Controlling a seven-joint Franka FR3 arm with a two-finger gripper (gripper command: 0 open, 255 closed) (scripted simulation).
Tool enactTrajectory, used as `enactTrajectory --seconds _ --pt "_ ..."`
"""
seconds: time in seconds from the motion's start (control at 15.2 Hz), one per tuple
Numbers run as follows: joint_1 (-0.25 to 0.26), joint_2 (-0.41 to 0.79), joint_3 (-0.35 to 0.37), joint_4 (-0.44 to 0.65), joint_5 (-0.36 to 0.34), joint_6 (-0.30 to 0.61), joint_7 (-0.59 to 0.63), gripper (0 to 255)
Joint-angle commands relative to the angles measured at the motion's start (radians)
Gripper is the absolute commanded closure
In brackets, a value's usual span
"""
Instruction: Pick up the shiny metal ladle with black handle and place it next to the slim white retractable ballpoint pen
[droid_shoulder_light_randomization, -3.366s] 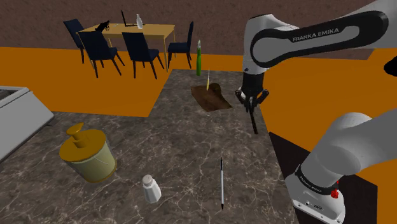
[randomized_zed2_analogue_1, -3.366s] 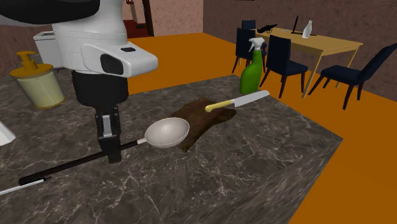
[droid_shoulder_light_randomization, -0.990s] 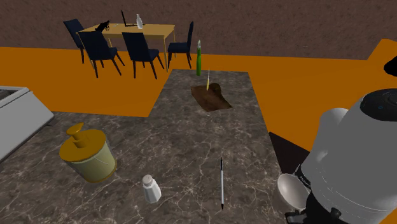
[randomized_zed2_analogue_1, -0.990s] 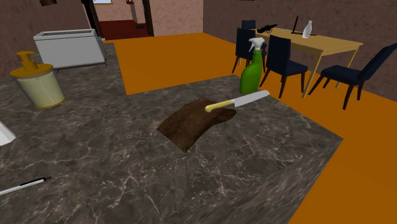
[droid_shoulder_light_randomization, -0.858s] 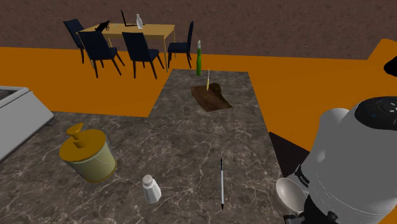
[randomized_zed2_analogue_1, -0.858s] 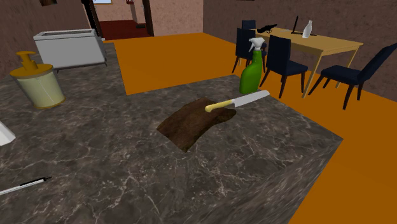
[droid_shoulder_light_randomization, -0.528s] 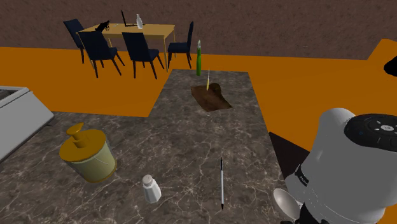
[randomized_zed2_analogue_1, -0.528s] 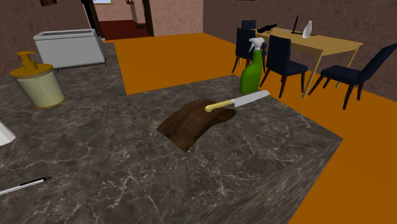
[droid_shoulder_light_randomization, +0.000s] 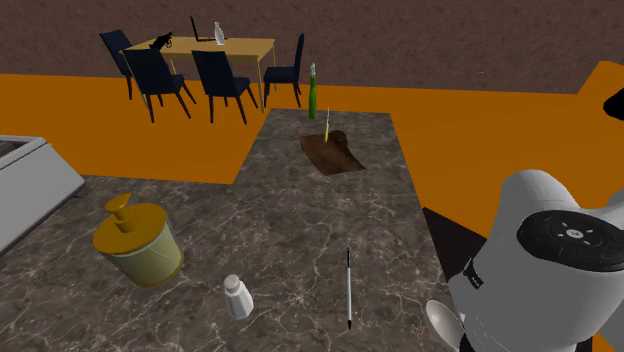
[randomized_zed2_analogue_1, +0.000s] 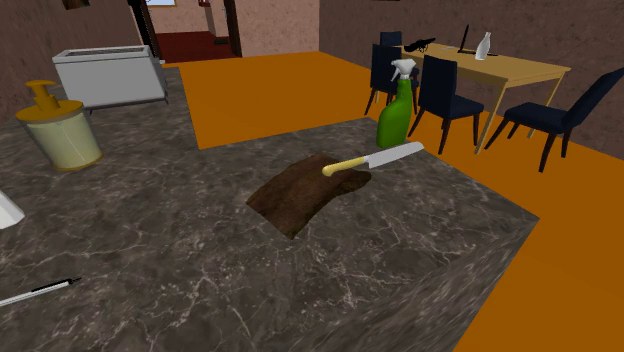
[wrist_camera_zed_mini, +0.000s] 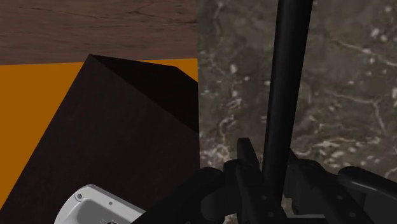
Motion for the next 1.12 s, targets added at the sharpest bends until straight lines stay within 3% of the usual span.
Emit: enactTrajectory --seconds 0.0,0.53,0.59,0.92,1.06 --pt "0.001 0.01 0.032 -0.019 0.025 0.021 -0.007 255" --pt "0.002 0.01 0.032 -0.019 0.025 0.022 -0.006 255" --pt "0.002 0.01 0.031 -0.019 0.024 0.021 -0.006 0" --pt "0.002 0.01 0.032 -0.019 0.025 0.022 -0.006 0" --pt "-0.008 -0.006 -0.043 0.014 -0.045 -0.033 0.001 0"
